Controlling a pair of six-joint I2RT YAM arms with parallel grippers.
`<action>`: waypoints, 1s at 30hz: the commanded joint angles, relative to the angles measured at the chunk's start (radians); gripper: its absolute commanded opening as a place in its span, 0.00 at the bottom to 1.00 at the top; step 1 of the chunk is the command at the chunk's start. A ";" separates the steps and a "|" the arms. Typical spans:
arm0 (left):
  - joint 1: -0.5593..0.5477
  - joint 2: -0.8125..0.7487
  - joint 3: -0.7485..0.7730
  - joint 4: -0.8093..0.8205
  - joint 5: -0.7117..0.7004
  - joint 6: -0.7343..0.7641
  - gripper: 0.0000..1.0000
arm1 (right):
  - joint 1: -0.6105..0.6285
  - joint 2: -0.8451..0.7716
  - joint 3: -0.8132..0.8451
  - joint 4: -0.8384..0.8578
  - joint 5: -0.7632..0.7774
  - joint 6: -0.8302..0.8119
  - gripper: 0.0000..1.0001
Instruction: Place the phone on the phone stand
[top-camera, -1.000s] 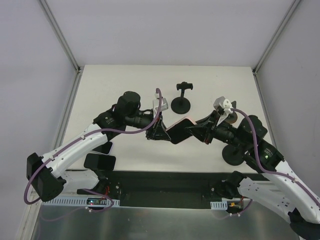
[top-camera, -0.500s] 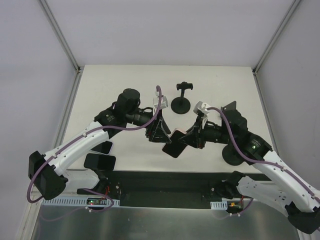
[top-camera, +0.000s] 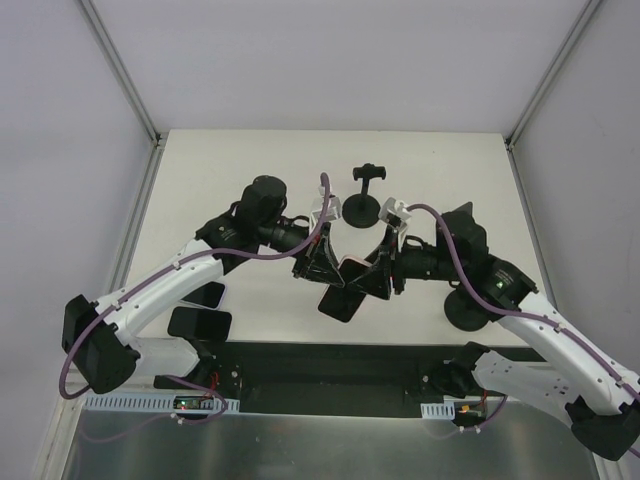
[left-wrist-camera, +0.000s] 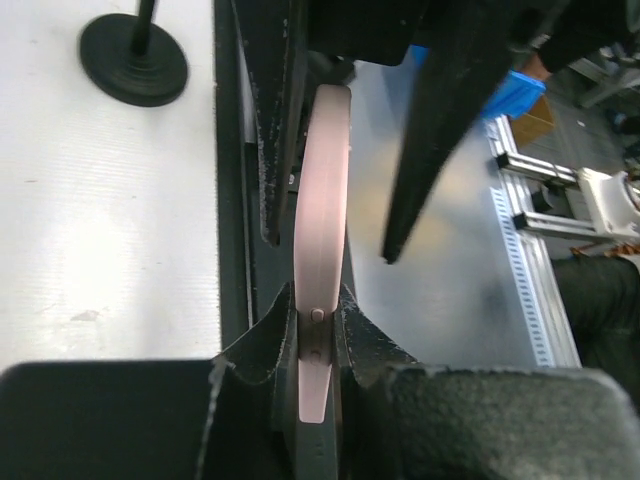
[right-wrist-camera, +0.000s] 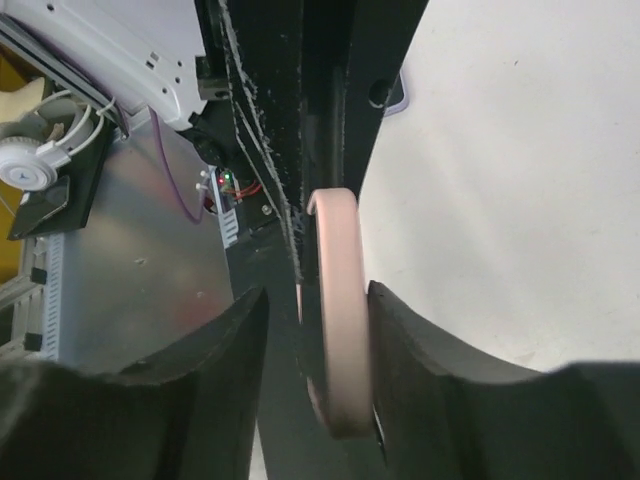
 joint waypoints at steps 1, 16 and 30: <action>-0.010 -0.081 -0.006 0.038 -0.142 -0.001 0.00 | 0.004 -0.014 -0.006 0.097 0.064 -0.010 0.59; -0.008 -0.233 -0.095 0.317 -0.351 -0.247 0.00 | 0.032 -0.030 -0.270 0.555 0.075 0.227 0.56; 0.010 -0.160 -0.017 0.419 -0.155 -0.471 0.39 | 0.030 -0.078 -0.324 0.660 -0.008 0.291 0.01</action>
